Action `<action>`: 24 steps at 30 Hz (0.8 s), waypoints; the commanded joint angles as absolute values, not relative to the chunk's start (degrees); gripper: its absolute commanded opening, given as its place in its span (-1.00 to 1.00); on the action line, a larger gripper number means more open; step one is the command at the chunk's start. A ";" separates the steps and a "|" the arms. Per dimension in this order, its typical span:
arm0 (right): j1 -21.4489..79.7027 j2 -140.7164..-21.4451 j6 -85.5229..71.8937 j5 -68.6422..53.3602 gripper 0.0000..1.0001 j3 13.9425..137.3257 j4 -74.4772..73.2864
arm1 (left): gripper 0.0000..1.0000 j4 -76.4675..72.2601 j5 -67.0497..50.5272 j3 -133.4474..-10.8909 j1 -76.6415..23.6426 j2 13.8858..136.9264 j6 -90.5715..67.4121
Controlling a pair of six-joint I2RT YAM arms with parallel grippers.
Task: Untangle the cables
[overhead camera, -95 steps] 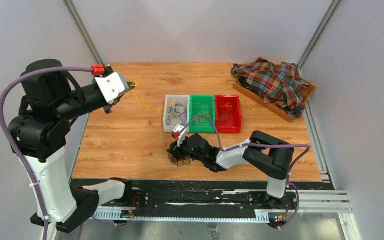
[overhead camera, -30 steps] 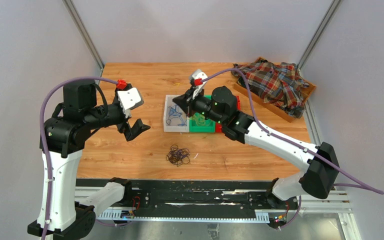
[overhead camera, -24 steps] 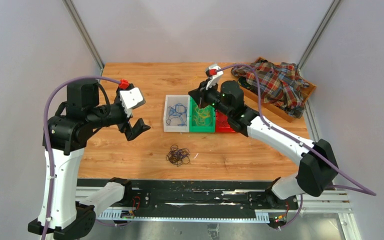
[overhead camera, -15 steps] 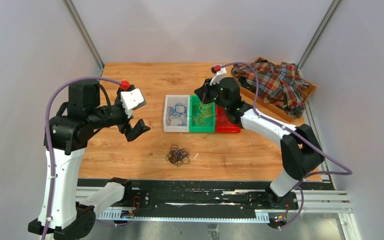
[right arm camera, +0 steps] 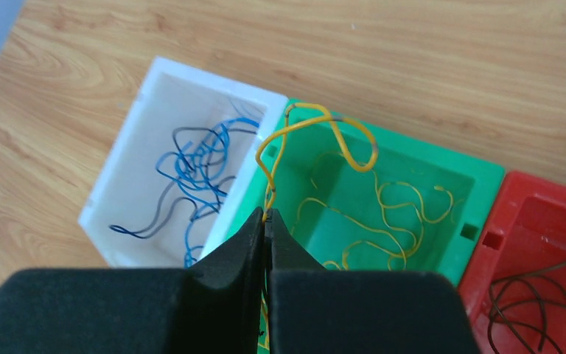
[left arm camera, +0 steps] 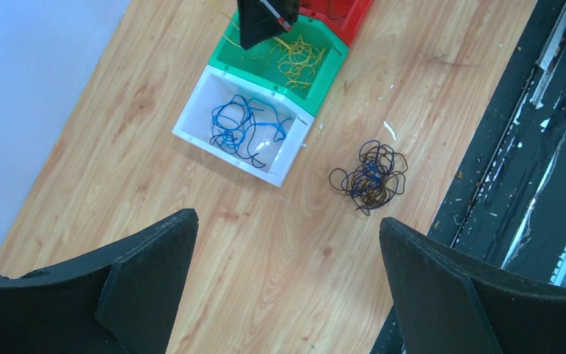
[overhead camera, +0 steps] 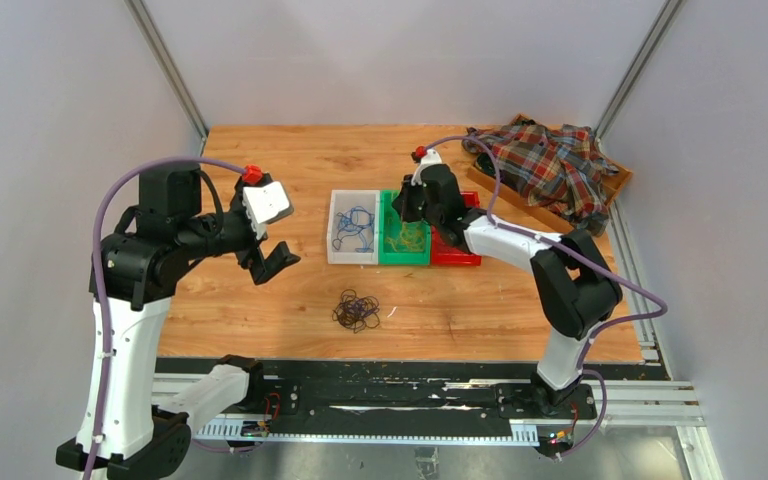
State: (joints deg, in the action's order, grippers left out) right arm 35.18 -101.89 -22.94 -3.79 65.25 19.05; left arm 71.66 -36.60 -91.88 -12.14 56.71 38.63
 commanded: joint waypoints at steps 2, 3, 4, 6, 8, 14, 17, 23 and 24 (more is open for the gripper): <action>36.37 -104.23 -19.56 -0.05 -0.90 68.23 10.28 | 0.96 70.60 -36.47 -91.58 -12.30 56.34 39.71; 36.38 -104.58 -19.52 0.26 -0.81 69.04 8.50 | 0.96 70.58 -36.41 -91.58 -12.30 56.34 39.75; 36.36 -104.81 -19.28 0.20 -0.71 69.83 7.22 | 0.96 70.59 -36.26 -91.66 -12.30 56.29 39.73; 36.34 -104.39 -18.71 -0.01 -0.52 70.75 5.24 | 0.96 70.61 -36.02 -91.60 -12.30 56.12 39.87; 36.34 -103.24 -18.49 1.04 -0.30 71.02 4.12 | 0.96 70.63 -35.80 -91.22 -12.30 55.86 40.23; 36.23 -98.65 -16.80 2.38 0.12 71.88 1.09 | 0.96 70.61 -34.99 -89.77 -12.30 55.81 40.93; 36.21 -96.55 -16.92 2.57 0.14 72.01 -0.04 | 0.97 70.68 -34.20 -88.64 -12.30 56.09 41.17; 36.41 -92.48 -16.91 2.14 0.14 70.37 -0.29 | 0.97 70.59 -33.76 -84.30 -12.30 55.99 44.03; 36.76 -91.56 -16.19 1.97 0.14 69.75 -0.17 | 0.96 70.63 -34.16 -83.05 -12.30 56.03 44.57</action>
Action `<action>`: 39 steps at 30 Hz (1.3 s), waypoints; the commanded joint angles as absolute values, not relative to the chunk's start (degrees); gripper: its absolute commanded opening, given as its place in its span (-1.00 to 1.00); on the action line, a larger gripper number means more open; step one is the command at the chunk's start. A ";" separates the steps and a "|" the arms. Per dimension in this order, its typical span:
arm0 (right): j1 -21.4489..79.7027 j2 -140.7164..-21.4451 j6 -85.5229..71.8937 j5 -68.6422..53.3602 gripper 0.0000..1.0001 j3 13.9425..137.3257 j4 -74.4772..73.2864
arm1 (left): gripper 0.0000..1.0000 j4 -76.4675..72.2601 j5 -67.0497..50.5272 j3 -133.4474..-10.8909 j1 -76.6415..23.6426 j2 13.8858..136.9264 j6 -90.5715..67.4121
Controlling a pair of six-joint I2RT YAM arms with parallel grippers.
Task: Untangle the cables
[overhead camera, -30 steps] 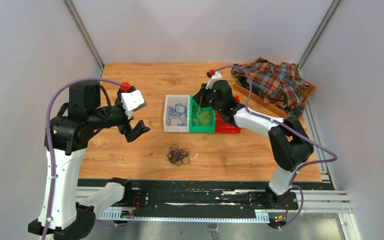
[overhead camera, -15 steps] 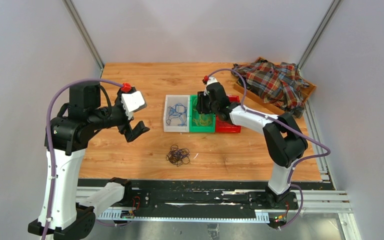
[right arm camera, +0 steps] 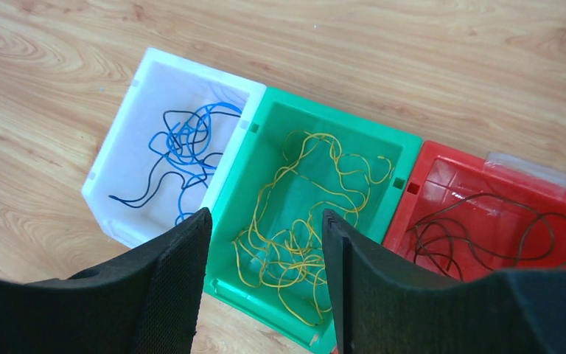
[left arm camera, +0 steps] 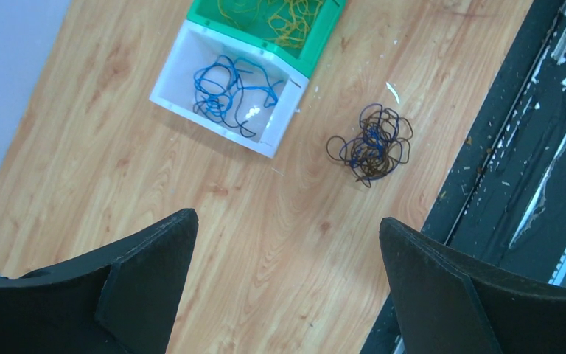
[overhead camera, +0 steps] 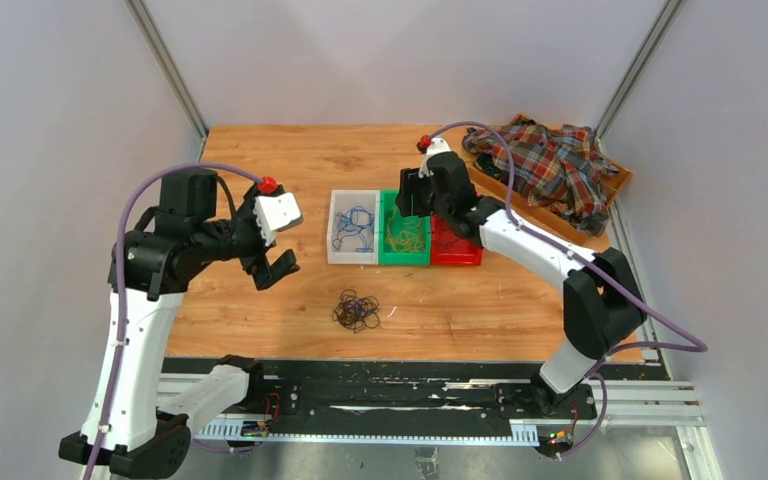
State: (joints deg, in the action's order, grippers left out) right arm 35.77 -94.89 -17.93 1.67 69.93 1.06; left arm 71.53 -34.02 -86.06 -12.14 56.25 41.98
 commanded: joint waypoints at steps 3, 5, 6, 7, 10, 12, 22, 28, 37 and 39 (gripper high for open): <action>40.17 -87.66 -12.47 3.60 0.16 66.24 -0.01 | 0.98 70.62 -36.55 -77.27 -12.30 56.69 46.05; 42.59 -83.30 -11.11 4.52 0.17 60.32 1.13 | 1.00 69.32 -37.63 -72.81 -12.86 57.17 46.34; 43.89 -81.23 -10.74 5.04 0.17 57.24 2.66 | 0.99 67.67 -37.50 -70.33 -13.68 57.35 45.55; 45.20 -79.18 -10.53 5.69 0.17 54.30 4.46 | 0.97 65.39 -36.99 -67.67 -14.53 57.39 44.58; 48.75 -74.40 -10.73 6.19 0.08 46.80 7.04 | 0.90 57.22 -34.91 -60.60 -18.50 57.78 43.59; 50.58 -72.03 -11.78 6.07 0.01 43.51 6.85 | 0.83 52.54 -33.26 -57.32 -21.61 59.31 42.28; 54.67 -58.20 -18.87 5.41 -0.50 30.76 2.98 | 0.07 41.53 -35.10 -56.75 -25.49 77.26 40.04; 55.72 -55.28 -17.20 5.88 -0.50 32.40 -3.91 | 0.02 38.23 -37.46 -55.66 -25.84 83.19 37.18; 55.73 -57.84 -16.01 5.96 -0.62 35.02 -4.92 | -0.04 37.32 -39.29 -54.20 -26.98 86.48 36.74; 55.72 -58.24 -15.47 6.76 -0.63 35.70 -5.17 | -0.06 36.32 -38.27 -53.59 -27.40 87.10 36.54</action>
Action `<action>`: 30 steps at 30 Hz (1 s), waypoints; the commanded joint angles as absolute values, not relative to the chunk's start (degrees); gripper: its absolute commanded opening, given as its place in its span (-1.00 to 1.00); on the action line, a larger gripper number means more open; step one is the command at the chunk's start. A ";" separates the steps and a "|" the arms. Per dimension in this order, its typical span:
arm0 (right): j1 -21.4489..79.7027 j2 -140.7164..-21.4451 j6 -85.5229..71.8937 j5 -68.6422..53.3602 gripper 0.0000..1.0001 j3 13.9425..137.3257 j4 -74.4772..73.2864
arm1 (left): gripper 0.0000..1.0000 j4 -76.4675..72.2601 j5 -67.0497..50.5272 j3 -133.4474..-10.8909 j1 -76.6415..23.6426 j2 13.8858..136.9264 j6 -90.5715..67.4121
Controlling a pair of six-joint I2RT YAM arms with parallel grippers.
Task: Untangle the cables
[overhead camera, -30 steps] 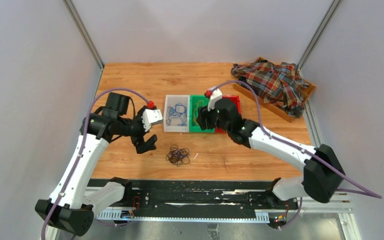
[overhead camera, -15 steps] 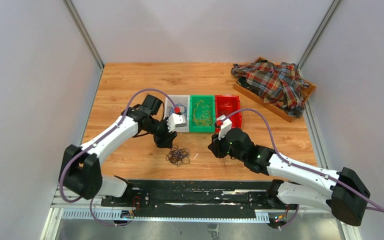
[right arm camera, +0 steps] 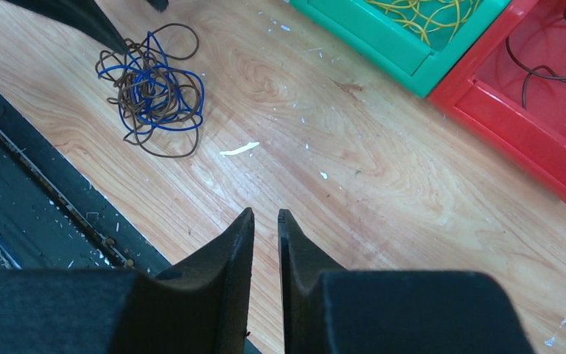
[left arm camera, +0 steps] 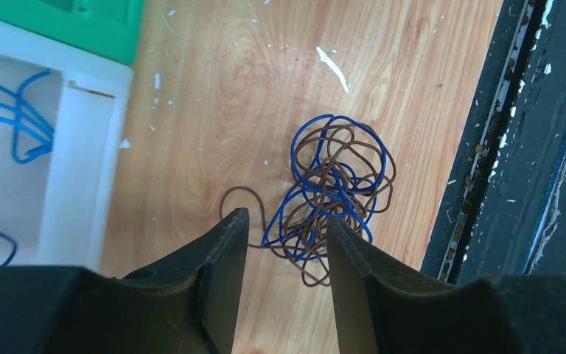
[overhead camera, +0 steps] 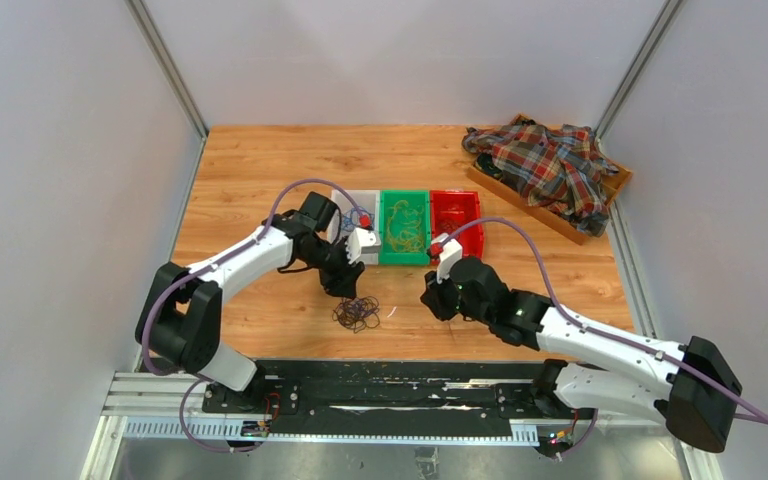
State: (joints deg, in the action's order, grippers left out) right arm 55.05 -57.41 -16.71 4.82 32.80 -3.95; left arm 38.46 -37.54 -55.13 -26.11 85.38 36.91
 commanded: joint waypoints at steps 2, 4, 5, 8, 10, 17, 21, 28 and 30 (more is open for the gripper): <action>55.72 -58.48 -13.79 8.83 -0.64 36.44 -5.65 | -0.08 33.76 -36.17 -52.64 -27.42 87.22 35.30; 55.64 -58.34 -12.32 12.29 -0.65 37.51 -7.05 | -0.14 31.84 -34.49 -51.86 -27.42 87.38 34.81; 55.64 -58.07 -11.66 12.84 -0.66 37.71 -7.19 | -0.17 31.52 -34.37 -51.83 -27.42 87.51 34.70; 55.66 -57.25 -11.59 12.97 -0.70 37.36 -6.43 | -0.39 31.46 -34.37 -52.11 -27.42 87.25 33.96; 55.68 -56.95 -12.08 13.13 -0.72 36.97 -5.40 | -0.62 31.79 -34.27 -52.03 -27.42 86.11 34.15; 55.63 -56.41 -12.35 12.17 -0.74 34.91 2.16 | -0.99 35.62 -34.67 -53.64 -27.42 80.18 33.48; 55.63 -58.07 -12.04 7.13 -0.44 35.07 10.22 | -0.99 39.70 -35.63 -56.61 -27.49 76.84 32.80; 56.41 -65.76 -12.33 -2.52 0.04 39.05 24.83 | -0.99 44.58 -39.03 -58.36 -27.83 71.80 30.50; 57.32 -67.98 -11.95 -4.73 0.08 40.47 27.08 | -0.99 45.30 -38.95 -58.32 -27.95 70.35 30.50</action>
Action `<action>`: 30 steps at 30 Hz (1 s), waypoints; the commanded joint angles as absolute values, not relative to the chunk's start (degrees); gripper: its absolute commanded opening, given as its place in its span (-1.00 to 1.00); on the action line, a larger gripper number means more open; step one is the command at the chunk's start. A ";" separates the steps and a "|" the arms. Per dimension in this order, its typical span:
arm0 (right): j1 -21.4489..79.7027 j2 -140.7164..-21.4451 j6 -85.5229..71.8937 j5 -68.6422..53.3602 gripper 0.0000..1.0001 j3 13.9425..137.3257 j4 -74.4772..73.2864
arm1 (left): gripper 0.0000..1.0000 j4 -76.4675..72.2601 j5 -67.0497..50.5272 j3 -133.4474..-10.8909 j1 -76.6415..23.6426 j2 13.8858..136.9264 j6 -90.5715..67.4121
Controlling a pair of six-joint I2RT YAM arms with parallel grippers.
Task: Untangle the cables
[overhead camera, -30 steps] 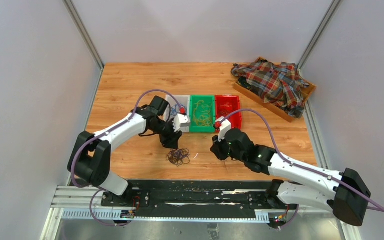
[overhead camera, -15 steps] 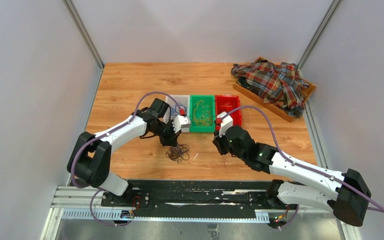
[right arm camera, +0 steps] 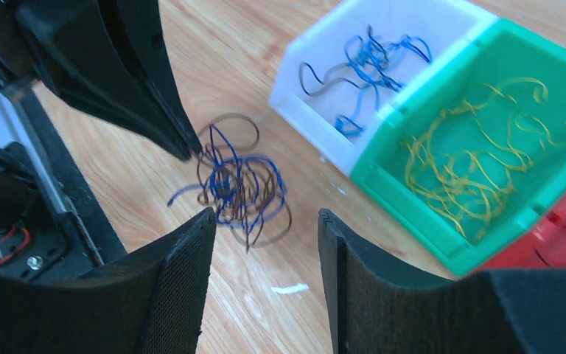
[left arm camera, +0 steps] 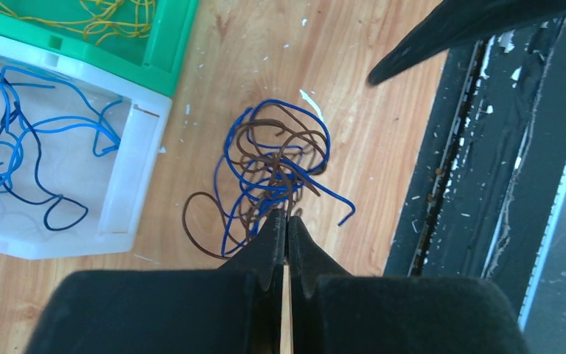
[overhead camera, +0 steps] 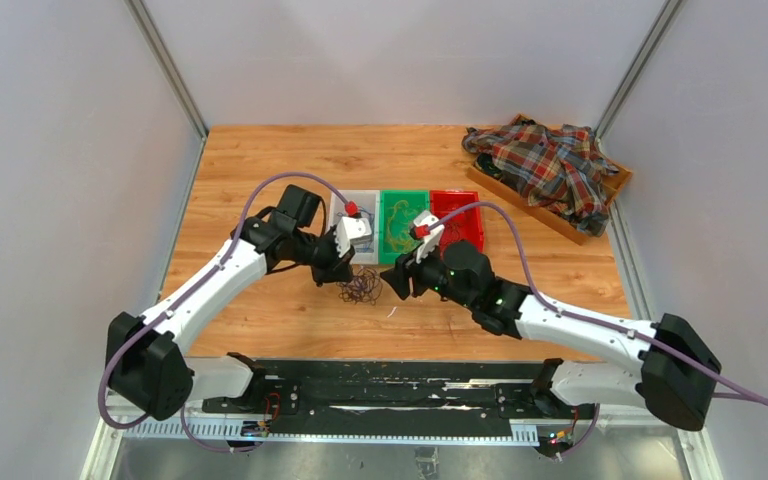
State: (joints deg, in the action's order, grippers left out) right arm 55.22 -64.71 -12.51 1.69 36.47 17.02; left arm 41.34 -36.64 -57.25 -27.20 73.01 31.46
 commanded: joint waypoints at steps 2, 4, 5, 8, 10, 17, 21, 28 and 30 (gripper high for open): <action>58.51 -70.27 -11.15 -6.22 0.08 41.46 28.66 | -0.99 46.23 -38.79 -58.54 -27.95 68.91 30.81; 59.95 -72.03 -9.97 -6.44 0.09 42.37 29.16 | -0.99 47.62 -38.69 -59.02 -28.03 68.41 31.15; 60.59 -72.81 -9.45 -5.98 0.09 42.75 29.08 | -0.99 48.43 -38.91 -59.32 -28.04 68.32 31.38; 61.98 -74.87 -8.64 -4.95 0.09 43.10 30.32 | -0.99 49.63 -39.68 -59.50 -28.04 67.45 31.81; 62.84 -76.00 -8.38 -4.05 0.08 43.20 31.45 | -0.99 49.72 -40.40 -59.10 -28.10 66.89 31.75; 63.79 -79.00 -7.72 -1.33 0.02 42.39 34.78 | -0.99 51.82 -41.65 -59.60 -28.12 64.95 31.25; 63.94 -80.25 -6.55 -2.59 0.03 42.09 36.43 | -0.99 53.72 -41.78 -60.56 -28.26 63.87 31.56; 64.08 -80.62 -3.38 -3.82 0.10 40.34 36.83 | -0.99 56.39 -40.03 -62.93 -28.53 63.53 32.62; 64.07 -80.52 -2.09 -2.66 0.14 39.54 37.43 | -0.99 57.74 -40.01 -64.22 -28.64 63.43 32.67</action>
State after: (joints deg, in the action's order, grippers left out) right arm 63.13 -80.14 -5.96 -4.54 41.28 34.61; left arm 54.00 -38.81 -60.88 -27.59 64.69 32.16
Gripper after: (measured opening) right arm 0.554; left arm 0.018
